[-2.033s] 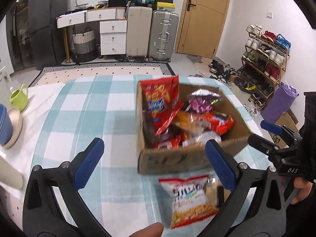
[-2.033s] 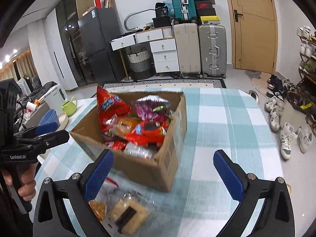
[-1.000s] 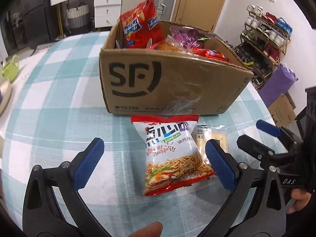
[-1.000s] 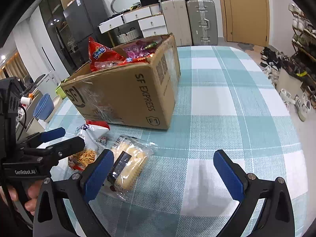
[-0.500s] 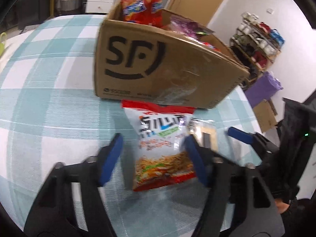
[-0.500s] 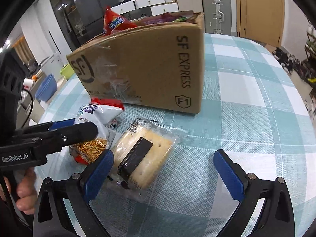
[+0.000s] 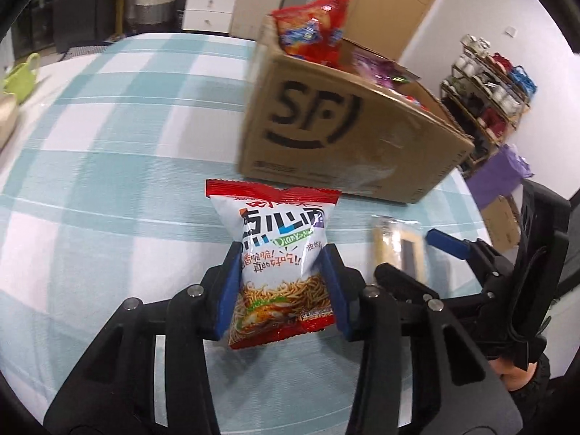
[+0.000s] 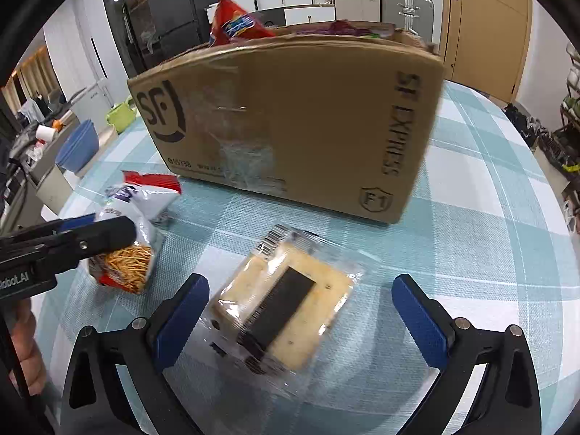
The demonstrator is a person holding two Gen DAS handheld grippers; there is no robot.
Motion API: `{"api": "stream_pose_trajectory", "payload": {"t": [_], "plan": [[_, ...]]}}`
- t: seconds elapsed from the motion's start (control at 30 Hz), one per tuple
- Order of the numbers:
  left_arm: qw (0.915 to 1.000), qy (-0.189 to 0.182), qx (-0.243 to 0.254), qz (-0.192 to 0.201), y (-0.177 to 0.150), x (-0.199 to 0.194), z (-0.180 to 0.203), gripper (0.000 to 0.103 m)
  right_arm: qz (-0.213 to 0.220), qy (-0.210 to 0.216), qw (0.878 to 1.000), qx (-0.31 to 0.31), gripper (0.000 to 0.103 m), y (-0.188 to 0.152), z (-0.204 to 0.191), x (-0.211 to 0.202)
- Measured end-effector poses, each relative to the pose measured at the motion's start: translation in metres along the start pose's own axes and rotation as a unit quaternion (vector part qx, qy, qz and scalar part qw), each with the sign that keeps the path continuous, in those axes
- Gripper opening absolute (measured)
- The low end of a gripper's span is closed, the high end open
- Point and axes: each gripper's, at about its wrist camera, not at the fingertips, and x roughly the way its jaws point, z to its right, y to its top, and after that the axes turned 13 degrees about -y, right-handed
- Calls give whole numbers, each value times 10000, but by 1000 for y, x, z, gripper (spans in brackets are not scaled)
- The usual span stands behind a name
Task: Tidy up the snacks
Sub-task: 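Grasp the white noodle-snack bag with the left gripper, then grasp the wrapped cracker pack with the right gripper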
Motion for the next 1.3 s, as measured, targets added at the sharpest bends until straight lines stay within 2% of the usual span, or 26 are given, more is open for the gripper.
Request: {"api": "stream_pose_trajectory", "payload": {"t": [0.1,0.2,0.7,0.8,0.87,1.2,1.3], "plan": [[9998,206,74,44,0,-4,-3,40,-18,-263,9994,-224,102,2,-12,3],[9995,294,103,68,-3,-12,-8,40,-12,-295,9993,-217,102,2,-13,4],[9995,249,147,79,-9,-17,-15,40,-29,-218,9995,-247,101,-19,24,-3],[9996,253,120,105,-9,-17,-15,40,69,-202,9995,-231,84,-20,24,-8],[9996,249,98,114,-9,-17,-15,40,105,-191,9995,-228,63,-20,26,-12],[9996,234,75,151,-8,-18,-11,40,294,67,9994,-139,60,-25,30,-25],[9995,222,97,199,-9,-22,-8,40,407,134,9990,-116,60,-28,43,-35]]}}
